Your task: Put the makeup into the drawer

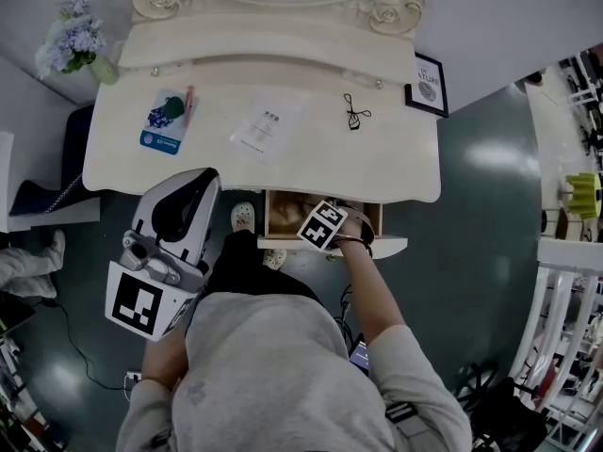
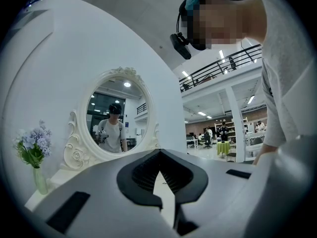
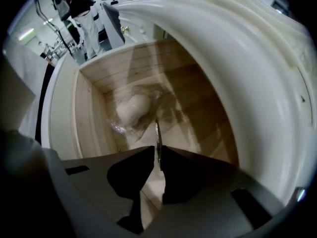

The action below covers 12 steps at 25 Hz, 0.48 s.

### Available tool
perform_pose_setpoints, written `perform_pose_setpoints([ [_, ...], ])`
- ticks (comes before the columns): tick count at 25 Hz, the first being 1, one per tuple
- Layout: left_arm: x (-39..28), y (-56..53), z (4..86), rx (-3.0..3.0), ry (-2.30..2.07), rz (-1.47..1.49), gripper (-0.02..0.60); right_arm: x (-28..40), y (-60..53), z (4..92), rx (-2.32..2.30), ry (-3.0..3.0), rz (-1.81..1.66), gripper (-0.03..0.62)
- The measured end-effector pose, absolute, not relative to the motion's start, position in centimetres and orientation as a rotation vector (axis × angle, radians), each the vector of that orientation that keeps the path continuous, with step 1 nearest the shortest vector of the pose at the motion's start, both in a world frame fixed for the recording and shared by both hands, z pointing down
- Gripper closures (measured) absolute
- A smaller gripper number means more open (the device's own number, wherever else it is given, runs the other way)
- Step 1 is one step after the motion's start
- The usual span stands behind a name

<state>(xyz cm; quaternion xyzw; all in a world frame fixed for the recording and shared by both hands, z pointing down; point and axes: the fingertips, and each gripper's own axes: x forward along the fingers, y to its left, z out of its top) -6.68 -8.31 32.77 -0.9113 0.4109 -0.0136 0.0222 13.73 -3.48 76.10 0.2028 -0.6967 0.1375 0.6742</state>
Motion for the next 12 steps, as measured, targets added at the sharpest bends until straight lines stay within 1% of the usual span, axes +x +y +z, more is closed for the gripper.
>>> perform_pose_setpoints([
  [3, -6.5, -8.5, 31.3, -2.793, 1.291, 0.041, 0.571, 13.6, -3.4, 74.7, 0.561, -1.651, 0.434, 0.554],
  [5, -6.6, -8.4, 31.4, -2.796, 1.297, 0.028, 0.57, 13.4, -3.5, 73.5, 0.646, -1.724, 0.523, 0.54],
  [6, -6.6, -8.2, 31.5, -2.798, 1.299, 0.02, 0.57, 13.3, -3.6, 72.8, 0.687, -1.76, 0.563, 0.52],
  [8, -6.6, -8.0, 31.5, -2.797, 1.298, 0.019, 0.569, 13.2, -3.6, 71.5, 0.755, -1.827, 0.621, 0.519],
  [10, -6.4, -7.7, 31.2, -2.791, 1.293, 0.028, 0.571, 13.0, -3.7, 70.2, 0.808, -1.896, 0.63, 0.551],
  [12, -6.3, -7.5, 31.0, -2.786, 1.287, 0.037, 0.57, 12.9, -4.0, 68.8, 0.862, -1.967, 0.615, 0.565],
])
